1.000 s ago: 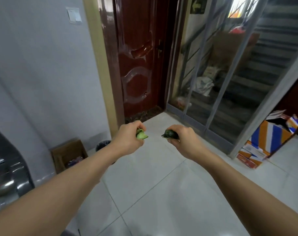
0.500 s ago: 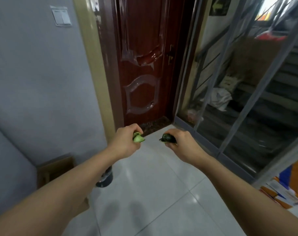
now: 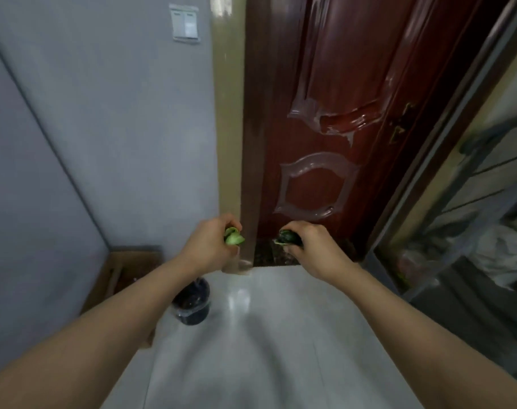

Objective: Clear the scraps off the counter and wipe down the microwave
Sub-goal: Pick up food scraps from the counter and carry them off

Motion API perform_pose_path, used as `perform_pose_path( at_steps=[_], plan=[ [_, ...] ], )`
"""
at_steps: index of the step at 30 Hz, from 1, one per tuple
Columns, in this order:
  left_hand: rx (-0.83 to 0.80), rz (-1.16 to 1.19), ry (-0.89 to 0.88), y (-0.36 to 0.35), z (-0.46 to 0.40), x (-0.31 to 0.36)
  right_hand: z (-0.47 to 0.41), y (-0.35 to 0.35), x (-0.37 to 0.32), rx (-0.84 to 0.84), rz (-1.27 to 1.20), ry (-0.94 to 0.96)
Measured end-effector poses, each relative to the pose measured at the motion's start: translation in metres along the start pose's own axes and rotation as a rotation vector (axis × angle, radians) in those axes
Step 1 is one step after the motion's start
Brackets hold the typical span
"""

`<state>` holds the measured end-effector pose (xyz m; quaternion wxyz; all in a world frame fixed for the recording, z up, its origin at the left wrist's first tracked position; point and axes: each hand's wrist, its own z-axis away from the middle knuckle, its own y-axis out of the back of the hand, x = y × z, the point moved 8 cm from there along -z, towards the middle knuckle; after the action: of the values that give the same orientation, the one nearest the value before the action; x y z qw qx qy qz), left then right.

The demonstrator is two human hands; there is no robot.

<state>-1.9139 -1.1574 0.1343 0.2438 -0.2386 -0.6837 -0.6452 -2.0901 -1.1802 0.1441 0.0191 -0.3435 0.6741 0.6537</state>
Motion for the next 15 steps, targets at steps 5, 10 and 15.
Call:
perform_pose_path(
  at_steps=[5, 10, 15],
  plan=[
    [0.077, -0.047, 0.112, -0.01, -0.017, -0.005, -0.047, 0.0, 0.022, -0.076, -0.029, 0.131],
    [0.126, -0.074, 0.206, -0.012, -0.048, -0.025, -0.096, -0.018, 0.028, -0.154, -0.05, 0.231],
    [0.172, -0.078, 0.275, -0.013, -0.087, -0.056, -0.153, -0.043, 0.029, -0.214, -0.067, 0.299]
  ],
)
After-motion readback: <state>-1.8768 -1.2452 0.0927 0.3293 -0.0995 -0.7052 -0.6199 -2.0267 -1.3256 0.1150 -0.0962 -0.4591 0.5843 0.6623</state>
